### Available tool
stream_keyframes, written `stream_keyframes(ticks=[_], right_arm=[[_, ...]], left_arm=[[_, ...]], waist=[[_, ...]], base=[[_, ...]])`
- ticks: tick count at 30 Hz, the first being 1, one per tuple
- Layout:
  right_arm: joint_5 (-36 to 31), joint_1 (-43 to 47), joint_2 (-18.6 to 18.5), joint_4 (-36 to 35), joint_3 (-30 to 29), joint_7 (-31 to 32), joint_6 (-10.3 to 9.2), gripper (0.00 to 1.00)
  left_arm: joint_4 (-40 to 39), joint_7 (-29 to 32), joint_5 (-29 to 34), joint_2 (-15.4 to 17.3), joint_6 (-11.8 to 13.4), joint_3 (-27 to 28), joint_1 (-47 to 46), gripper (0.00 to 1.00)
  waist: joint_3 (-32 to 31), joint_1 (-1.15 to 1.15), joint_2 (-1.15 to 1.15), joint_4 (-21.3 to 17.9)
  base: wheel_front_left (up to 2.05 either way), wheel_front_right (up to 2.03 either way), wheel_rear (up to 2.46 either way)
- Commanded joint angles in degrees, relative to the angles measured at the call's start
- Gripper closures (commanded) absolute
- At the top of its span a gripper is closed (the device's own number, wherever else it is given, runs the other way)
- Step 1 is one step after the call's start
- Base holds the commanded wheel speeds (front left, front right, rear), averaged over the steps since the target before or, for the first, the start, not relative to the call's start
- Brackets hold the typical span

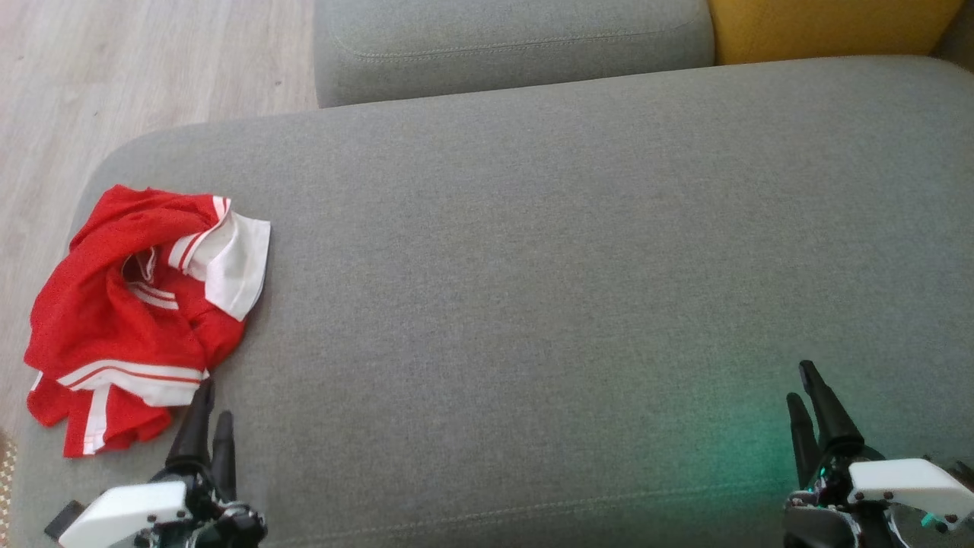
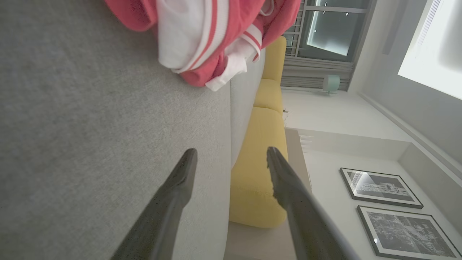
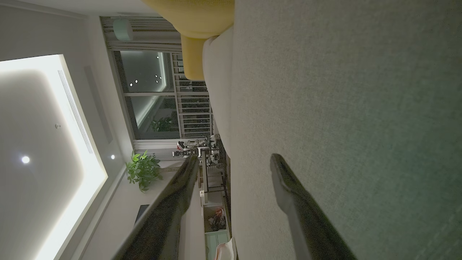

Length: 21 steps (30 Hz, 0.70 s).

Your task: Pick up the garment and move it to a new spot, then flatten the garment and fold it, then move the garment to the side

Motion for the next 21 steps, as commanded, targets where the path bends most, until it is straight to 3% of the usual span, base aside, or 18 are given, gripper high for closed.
stream_keyframes(ticks=[1,13,21], right_arm=[[-1.0,-2.4,-0.3,-2.3,0.1,-0.8,0.00,0.00],[-7.2,-3.2,-0.3,-4.0,0.3,-2.7,0.00,0.00],[-15.4,-4.3,-0.4,-6.9,0.7,-4.0,0.00,0.00]], left_arm=[[-2.5,-0.7,0.5,0.5,-0.2,0.1,-2.6,0.00],[-3.9,-2.5,3.9,0.6,-0.2,2.4,-3.1,0.00],[-5.6,-3.9,7.4,0.7,-0.3,3.4,-3.6,0.00]], waist=[[0.0,0.00,0.00,0.0],[0.1,0.00,0.00,-0.1],[0.1,0.00,0.00,-0.1]], base=[[0.00,0.00,0.00],[0.00,0.00,0.00],[0.00,0.00,0.00]])
